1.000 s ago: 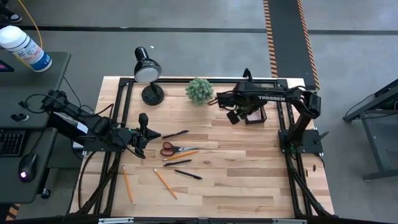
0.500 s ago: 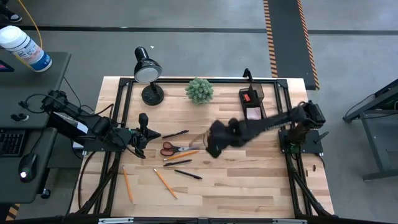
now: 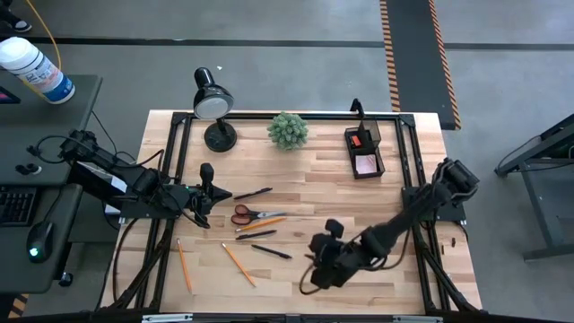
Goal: Pick and place office supplies into organizer
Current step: Put the bottom ballpen into the desk organizer
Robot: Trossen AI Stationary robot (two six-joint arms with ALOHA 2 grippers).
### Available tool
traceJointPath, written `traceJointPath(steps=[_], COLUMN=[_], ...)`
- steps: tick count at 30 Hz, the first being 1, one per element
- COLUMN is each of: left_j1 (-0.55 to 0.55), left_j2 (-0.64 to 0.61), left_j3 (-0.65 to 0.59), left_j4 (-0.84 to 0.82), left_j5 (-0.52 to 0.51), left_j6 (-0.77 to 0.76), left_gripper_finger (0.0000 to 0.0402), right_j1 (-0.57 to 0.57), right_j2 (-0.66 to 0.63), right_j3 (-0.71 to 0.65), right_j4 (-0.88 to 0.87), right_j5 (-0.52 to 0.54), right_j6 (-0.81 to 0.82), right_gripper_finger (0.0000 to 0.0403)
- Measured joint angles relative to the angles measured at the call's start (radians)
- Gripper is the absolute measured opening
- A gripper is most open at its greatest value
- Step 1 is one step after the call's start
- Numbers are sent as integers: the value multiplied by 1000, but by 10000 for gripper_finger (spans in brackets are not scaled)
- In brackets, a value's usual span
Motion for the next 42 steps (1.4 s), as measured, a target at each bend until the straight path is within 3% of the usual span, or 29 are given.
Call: traceJointPath(steps=[5,10,15,22,27,42], left_j1=[0,0,0,0,0,0], left_j2=[0,0,0,0,0,0], left_j3=[0,0,0,0,0,0], left_j4=[0,12,23,24,24,26], left_j5=[0,0,0,0,0,0], left_j6=[3,58,104,108,108,103], left_gripper_finger=[1,1,1,1,1,1], right_j1=[-7,-27,-25,-39,-47,-85], right_j2=[0,1,102,279,320,321], right_j3=[-191,-346,-355,-196,-112,-125], right_j4=[331,628,795,757,632,564], right_j5=[-60,4,52,1,0,-52], right_j6=[-55,-76,-202,-294,-300,-235], right_gripper_finger=[119,119,119,119,119,119])
